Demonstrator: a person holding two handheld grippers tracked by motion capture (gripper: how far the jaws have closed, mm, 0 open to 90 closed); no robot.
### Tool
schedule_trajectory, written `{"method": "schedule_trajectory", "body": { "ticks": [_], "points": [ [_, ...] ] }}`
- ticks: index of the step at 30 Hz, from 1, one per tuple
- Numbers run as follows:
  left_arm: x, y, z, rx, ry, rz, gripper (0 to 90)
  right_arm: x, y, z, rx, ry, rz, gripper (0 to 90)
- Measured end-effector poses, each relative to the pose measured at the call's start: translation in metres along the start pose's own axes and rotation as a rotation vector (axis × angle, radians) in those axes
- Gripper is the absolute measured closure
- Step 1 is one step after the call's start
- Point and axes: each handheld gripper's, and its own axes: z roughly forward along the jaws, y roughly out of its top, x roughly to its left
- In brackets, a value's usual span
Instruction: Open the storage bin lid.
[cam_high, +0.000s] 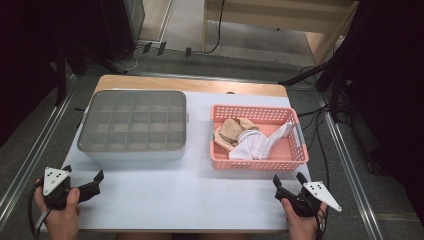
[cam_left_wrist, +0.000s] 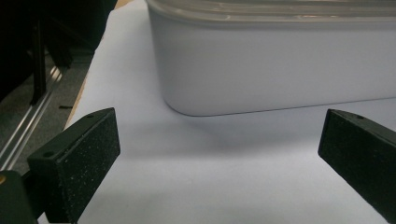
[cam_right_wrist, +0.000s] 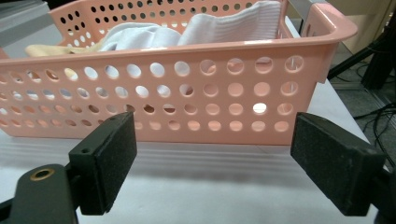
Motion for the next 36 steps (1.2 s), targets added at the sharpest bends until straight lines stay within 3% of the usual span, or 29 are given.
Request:
{"method": "schedule_trajectory", "body": {
  "ticks": [6, 9, 14, 16, 18, 22, 28, 32, 36],
  "points": [
    [0.0, 0.0, 0.0, -0.007, -0.009, -0.003, 0.0, 0.005, 0.001, 0.001, 0.006, -0.023, -0.039, 14.7],
    [0.001, 0.001, -0.001, -0.01, -0.025, -0.011, 0.0, 0.008, 0.001, -0.001, 0.013, -0.034, -0.035, 14.9],
    [0.003, 0.002, -0.003, -0.016, -0.034, -0.014, 0.0, 0.018, 0.003, -0.005, 0.021, -0.001, -0.02, 14.9],
    [0.002, 0.003, -0.004, -0.015, -0.039, -0.018, 0.0, 0.023, 0.005, -0.007, 0.018, -0.011, -0.029, 15.7],
    [0.001, 0.004, -0.006, -0.009, -0.088, -0.05, 0.0, 0.03, 0.009, -0.009, 0.01, -0.027, -0.028, 18.6],
    [-0.008, 0.005, -0.008, -0.013, -0.094, -0.018, 0.0, 0.042, 0.015, -0.008, 0.0, -0.035, -0.02, 21.9],
    [-0.011, 0.011, -0.01, -0.018, -0.099, -0.015, 0.0, 0.061, 0.022, -0.008, 0.022, 0.001, -0.028, 22.1],
    [-0.008, 0.015, -0.013, -0.026, -0.11, -0.055, 0.0, 0.074, 0.027, -0.009, 0.012, 0.044, -0.021, 22.0],
    [-0.004, 0.023, -0.02, -0.033, -0.11, -0.065, 0.0, 0.087, 0.033, -0.01, 0.006, 0.062, -0.035, 22.2]
  ]
}}
